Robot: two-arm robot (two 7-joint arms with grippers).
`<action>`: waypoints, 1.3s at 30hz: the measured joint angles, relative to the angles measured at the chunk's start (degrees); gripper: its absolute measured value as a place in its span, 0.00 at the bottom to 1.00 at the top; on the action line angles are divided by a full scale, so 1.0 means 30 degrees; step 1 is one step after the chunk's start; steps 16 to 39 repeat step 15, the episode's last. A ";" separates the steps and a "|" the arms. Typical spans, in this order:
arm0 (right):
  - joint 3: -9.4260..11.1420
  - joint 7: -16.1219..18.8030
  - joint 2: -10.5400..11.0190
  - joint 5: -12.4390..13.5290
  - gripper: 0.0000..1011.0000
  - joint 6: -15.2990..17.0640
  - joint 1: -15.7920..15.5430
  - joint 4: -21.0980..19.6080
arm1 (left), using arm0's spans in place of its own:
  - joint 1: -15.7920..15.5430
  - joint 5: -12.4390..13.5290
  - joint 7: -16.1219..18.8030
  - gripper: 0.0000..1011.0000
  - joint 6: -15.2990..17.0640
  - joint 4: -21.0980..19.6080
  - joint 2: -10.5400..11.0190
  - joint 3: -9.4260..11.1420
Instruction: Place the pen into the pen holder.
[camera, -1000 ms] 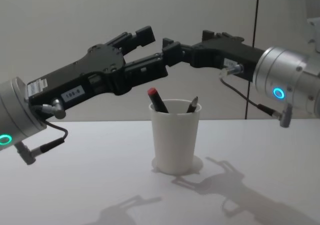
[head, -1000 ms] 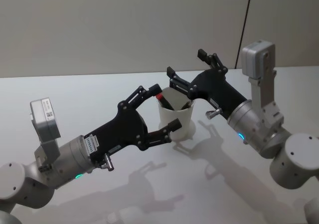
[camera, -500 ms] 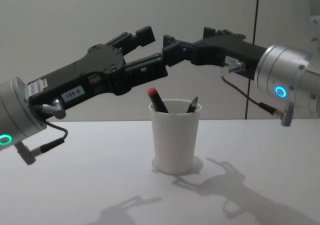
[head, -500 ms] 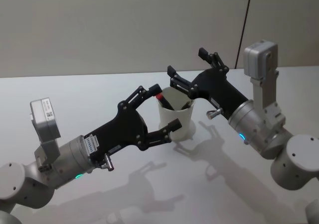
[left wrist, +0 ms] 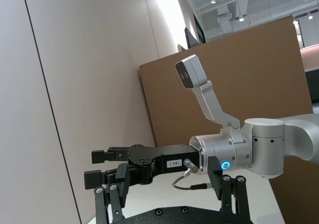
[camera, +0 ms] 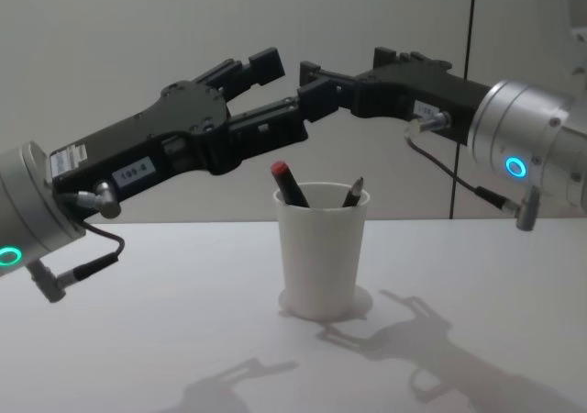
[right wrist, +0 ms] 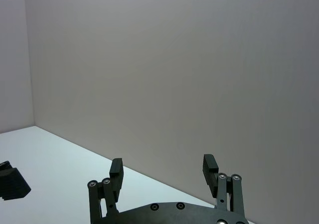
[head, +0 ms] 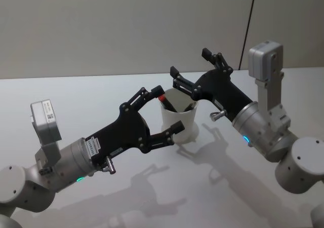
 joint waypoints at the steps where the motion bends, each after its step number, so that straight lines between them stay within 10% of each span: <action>1: 0.0000 -0.0002 0.0001 0.0000 0.99 0.0000 -0.0002 -0.0002 | 0.0000 0.0000 0.0000 0.99 0.0001 0.0000 0.0000 0.0000; 39: 0.0000 -0.0002 0.0005 0.0001 0.99 -0.0017 -0.0020 -0.0032 | 0.0000 0.0000 0.0000 0.99 0.0000 0.0000 0.0000 0.0000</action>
